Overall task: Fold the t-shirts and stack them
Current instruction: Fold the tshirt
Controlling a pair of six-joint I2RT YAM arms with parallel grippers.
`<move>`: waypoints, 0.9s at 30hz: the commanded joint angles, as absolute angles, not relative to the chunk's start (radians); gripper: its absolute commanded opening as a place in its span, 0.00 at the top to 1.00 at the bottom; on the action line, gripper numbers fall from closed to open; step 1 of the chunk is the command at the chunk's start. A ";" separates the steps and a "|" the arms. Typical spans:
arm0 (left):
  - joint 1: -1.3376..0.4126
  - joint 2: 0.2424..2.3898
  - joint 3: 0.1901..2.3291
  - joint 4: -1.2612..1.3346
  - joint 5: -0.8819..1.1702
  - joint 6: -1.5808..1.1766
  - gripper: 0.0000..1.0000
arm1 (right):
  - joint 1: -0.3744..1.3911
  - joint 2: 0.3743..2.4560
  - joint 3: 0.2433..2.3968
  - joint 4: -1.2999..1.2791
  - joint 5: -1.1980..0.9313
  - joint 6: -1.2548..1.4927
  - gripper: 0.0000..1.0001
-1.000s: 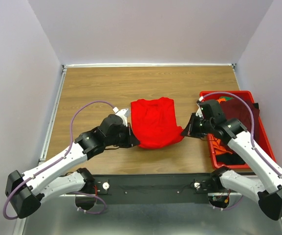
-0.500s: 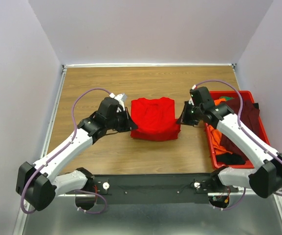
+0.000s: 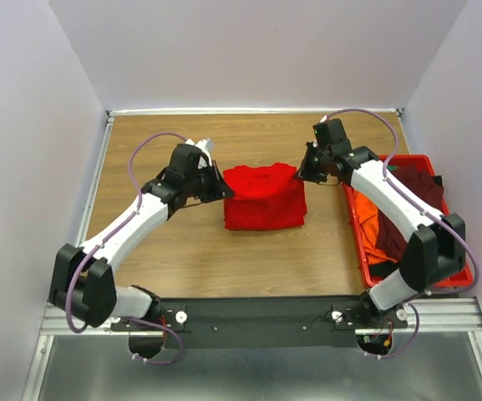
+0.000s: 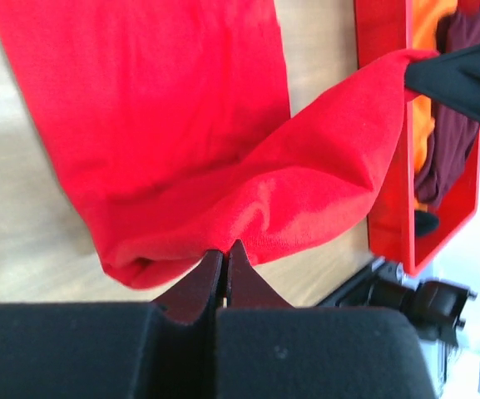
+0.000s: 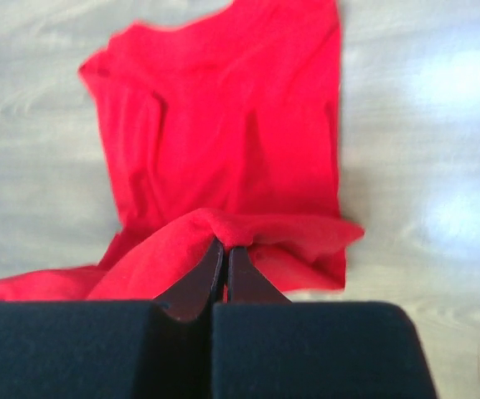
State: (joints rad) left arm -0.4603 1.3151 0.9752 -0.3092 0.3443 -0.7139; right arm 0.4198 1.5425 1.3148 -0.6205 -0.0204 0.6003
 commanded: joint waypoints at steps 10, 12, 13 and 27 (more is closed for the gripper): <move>-0.292 1.924 1.392 -0.110 0.484 -0.605 0.84 | 0.267 2.057 1.772 -0.531 -0.098 0.539 0.79; -0.282 2.058 1.559 -0.190 0.489 -0.548 0.19 | 0.259 2.184 1.869 -0.534 -0.100 0.496 0.43; -0.279 2.065 1.565 -0.169 0.477 -0.546 0.11 | 0.256 2.212 1.932 -0.538 -0.109 0.486 0.30; -0.293 1.801 1.323 -0.143 0.203 -0.618 0.50 | 0.317 1.970 1.603 -0.446 0.054 0.469 0.17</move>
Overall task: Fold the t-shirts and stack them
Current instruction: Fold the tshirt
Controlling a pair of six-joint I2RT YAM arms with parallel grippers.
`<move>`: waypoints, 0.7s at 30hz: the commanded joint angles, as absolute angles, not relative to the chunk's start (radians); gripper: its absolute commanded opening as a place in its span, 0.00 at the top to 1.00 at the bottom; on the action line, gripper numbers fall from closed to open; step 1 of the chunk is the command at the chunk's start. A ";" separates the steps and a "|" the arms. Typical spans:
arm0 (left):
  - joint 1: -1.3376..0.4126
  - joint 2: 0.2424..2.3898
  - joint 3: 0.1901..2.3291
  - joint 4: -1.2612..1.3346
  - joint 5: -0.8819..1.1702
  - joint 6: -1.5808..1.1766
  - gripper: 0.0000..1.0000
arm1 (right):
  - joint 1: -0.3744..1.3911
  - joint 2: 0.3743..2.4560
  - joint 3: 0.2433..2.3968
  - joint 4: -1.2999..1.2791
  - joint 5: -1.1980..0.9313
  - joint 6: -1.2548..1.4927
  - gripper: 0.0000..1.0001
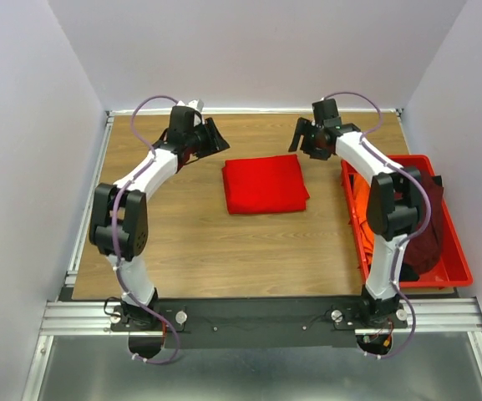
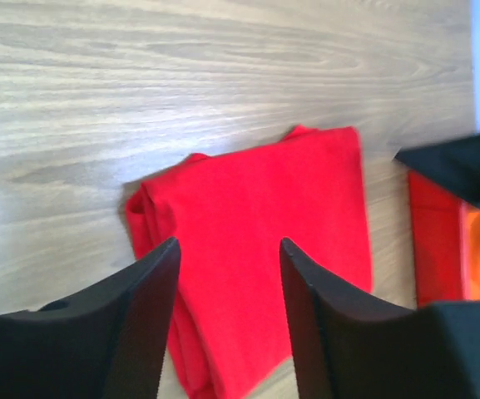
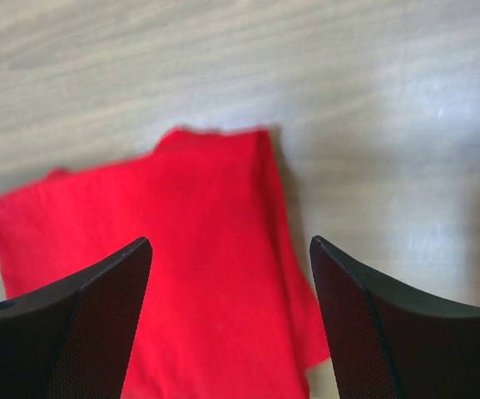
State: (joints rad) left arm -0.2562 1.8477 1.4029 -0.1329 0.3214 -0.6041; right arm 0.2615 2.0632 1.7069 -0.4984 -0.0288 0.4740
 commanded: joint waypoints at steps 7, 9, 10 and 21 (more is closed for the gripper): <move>-0.414 1.772 1.224 -0.117 0.135 -0.632 0.92 | 0.390 1.939 1.448 -0.379 0.071 0.488 0.25; -0.432 1.755 1.160 -0.085 0.126 -0.659 1.00 | 0.399 1.940 1.410 -0.371 0.081 0.497 0.26; -0.439 1.749 1.141 -0.080 0.115 -0.669 1.00 | 0.400 1.940 1.395 -0.355 0.081 0.499 0.26; -0.492 1.726 0.890 0.046 0.092 -0.744 1.00 | 0.405 1.954 1.273 -0.305 0.100 0.511 0.27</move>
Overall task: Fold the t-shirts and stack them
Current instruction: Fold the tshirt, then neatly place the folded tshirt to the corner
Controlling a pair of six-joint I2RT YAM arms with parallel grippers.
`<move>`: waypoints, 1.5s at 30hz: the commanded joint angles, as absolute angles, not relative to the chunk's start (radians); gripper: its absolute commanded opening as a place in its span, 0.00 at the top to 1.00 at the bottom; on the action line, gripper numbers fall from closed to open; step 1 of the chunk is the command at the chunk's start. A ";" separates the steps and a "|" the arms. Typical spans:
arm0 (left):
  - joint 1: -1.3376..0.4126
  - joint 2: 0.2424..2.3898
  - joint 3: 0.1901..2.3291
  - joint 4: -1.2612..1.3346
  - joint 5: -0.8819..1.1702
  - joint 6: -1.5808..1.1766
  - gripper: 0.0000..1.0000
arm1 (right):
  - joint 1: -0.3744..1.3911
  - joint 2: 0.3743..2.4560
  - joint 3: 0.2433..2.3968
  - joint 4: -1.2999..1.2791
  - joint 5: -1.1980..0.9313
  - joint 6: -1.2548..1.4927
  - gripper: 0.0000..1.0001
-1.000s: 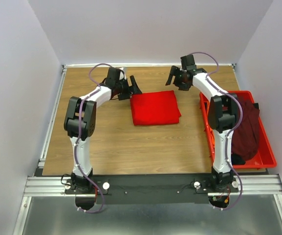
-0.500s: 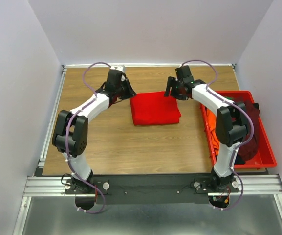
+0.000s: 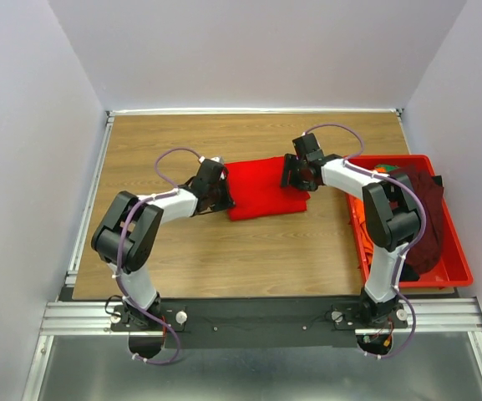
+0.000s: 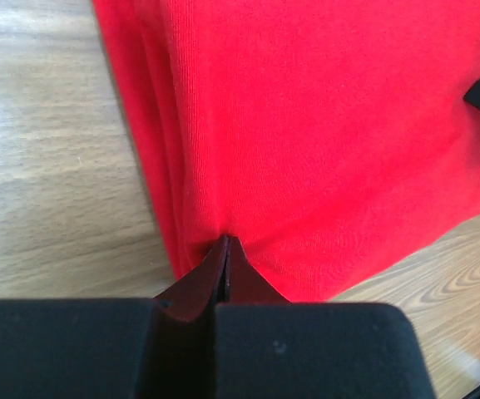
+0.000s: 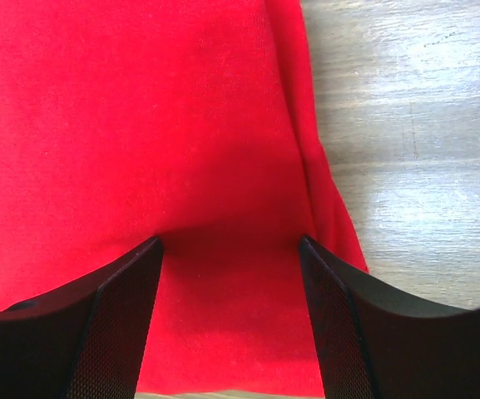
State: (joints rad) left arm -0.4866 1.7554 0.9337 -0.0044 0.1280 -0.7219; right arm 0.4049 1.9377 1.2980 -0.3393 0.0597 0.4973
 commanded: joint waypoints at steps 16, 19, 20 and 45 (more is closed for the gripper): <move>-0.373 1.589 0.974 -0.028 0.077 -0.664 0.53 | 0.405 1.905 1.313 -0.305 0.049 0.499 0.25; -0.368 1.636 1.009 -0.032 0.086 -0.615 0.42 | 0.405 1.881 1.324 -0.305 0.048 0.497 0.21; -0.368 1.653 1.017 -0.037 0.093 -0.603 0.41 | 0.405 1.878 1.328 -0.304 0.052 0.497 0.20; -0.380 1.928 1.158 -0.092 0.121 -0.526 0.71 | 0.405 1.816 1.324 -0.305 0.086 0.468 0.12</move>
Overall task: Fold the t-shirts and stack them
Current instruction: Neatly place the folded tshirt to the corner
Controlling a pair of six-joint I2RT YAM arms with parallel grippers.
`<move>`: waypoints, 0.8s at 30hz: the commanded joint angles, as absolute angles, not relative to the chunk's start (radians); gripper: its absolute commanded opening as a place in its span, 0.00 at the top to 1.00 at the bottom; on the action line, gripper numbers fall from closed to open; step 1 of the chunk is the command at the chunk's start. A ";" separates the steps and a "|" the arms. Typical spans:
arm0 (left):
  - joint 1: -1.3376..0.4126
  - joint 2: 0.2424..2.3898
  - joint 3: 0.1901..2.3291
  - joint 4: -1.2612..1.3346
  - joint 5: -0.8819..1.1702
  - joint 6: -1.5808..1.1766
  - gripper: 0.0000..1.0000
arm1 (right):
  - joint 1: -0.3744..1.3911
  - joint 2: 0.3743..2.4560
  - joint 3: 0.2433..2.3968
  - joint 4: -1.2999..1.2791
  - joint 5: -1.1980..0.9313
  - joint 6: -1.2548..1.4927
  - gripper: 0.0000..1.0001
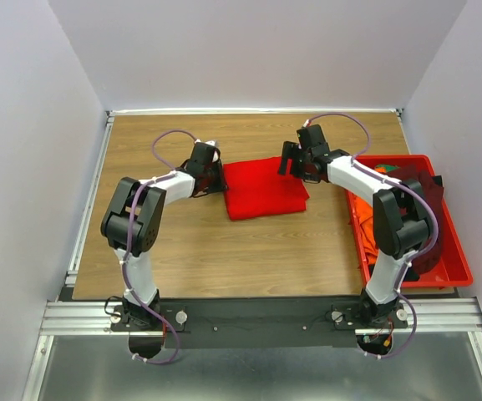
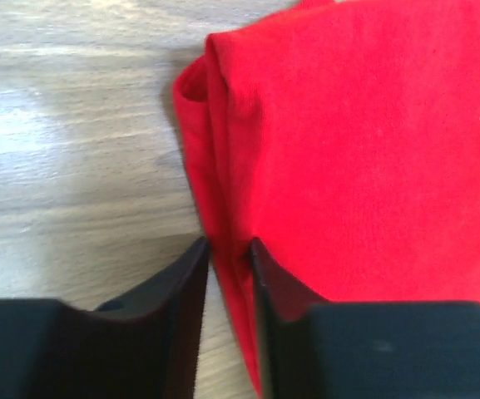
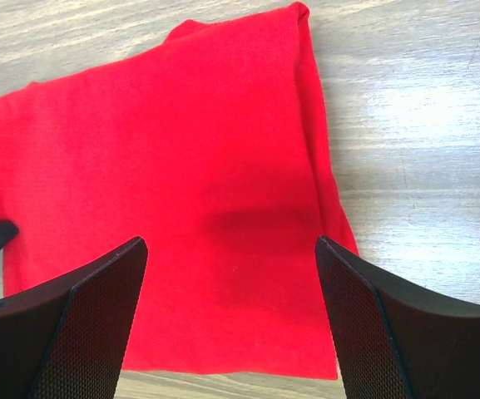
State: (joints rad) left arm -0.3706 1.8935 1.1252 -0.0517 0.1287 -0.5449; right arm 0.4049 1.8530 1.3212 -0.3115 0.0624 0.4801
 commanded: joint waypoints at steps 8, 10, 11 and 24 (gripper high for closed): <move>-0.391 1.993 1.285 -0.253 -0.069 -0.486 1.00 | 0.405 1.789 1.312 -0.305 0.080 0.466 0.12; -0.385 2.002 1.330 -0.308 -0.162 -0.470 1.00 | 0.403 1.772 1.304 -0.305 0.075 0.466 0.12; -0.373 2.003 1.342 -0.325 -0.188 -0.465 1.00 | 0.405 1.766 1.298 -0.305 0.071 0.468 0.12; -0.189 2.040 1.529 -0.391 -0.439 -0.290 1.00 | 0.405 1.700 1.279 -0.304 0.009 0.476 0.12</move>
State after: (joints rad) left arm -0.2417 2.0125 1.4742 -0.3630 -0.3145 -0.3759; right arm 0.4049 1.7306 1.2999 -0.3107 0.0448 0.4774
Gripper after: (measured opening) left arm 0.008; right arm 0.878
